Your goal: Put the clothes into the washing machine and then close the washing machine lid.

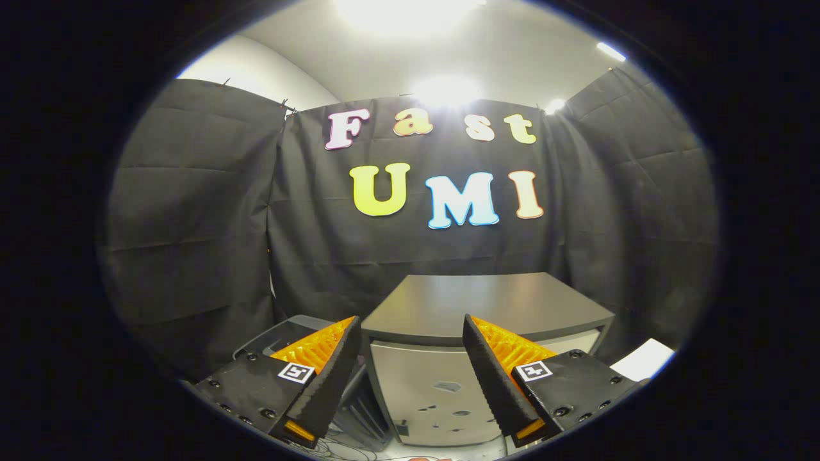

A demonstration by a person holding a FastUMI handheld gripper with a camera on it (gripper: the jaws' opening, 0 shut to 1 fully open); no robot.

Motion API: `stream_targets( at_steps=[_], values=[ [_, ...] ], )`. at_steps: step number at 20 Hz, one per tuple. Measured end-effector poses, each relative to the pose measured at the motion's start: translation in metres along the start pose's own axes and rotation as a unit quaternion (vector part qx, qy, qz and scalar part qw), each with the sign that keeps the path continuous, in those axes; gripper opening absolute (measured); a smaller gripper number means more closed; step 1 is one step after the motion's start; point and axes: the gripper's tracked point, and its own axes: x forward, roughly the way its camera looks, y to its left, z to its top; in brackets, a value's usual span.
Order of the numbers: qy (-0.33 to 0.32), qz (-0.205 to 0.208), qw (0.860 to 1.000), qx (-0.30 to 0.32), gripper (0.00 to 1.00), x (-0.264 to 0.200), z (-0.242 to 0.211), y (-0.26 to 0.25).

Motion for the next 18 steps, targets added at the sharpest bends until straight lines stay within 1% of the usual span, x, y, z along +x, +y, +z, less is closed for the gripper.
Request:
stream_targets(
  at_steps=[3,7,10,17,18],
  values=[
    [-0.008,-0.017,1.000,0.005,0.98,-0.024,-0.002,-0.031],
    [-0.024,-0.034,0.999,-0.001,0.98,-0.047,-0.003,-0.056],
    [-0.038,-0.045,0.998,-0.005,0.98,-0.060,0.000,-0.064],
    [-0.057,-0.042,0.997,-0.033,0.98,-0.069,0.006,-0.070],
    [-0.060,-0.042,0.997,-0.030,0.99,-0.070,0.011,-0.073]
  ],
)
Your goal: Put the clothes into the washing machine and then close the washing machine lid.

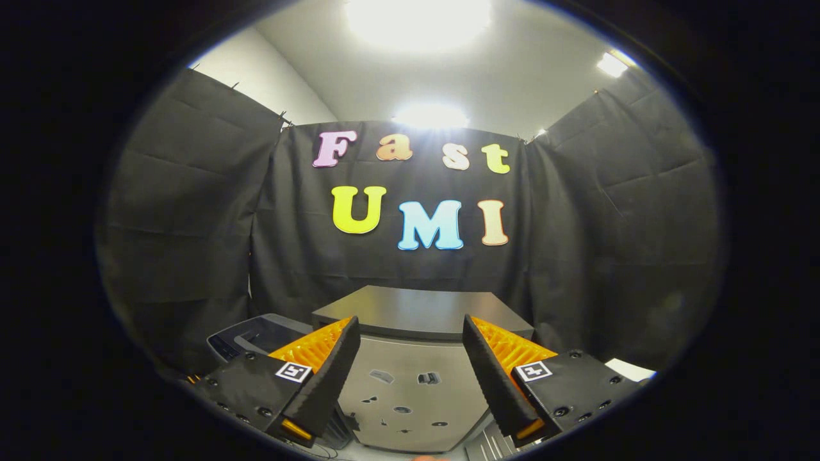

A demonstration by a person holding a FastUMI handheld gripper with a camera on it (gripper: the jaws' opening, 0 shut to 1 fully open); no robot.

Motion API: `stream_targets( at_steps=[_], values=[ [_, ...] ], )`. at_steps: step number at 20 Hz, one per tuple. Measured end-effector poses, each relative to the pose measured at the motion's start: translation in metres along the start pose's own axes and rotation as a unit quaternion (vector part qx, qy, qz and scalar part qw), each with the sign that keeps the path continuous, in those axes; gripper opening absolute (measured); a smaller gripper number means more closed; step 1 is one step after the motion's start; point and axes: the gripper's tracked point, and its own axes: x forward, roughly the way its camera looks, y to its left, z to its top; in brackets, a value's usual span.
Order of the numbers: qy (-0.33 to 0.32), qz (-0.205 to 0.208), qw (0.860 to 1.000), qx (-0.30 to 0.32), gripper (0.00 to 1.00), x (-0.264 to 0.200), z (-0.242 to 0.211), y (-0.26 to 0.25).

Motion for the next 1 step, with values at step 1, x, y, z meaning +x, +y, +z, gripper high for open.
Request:
stream_targets(
  at_steps=[1],
  values=[
    [-0.002,-0.002,1.000,0.002,1.00,0.0010,0.0014,-0.0008]
  ],
)
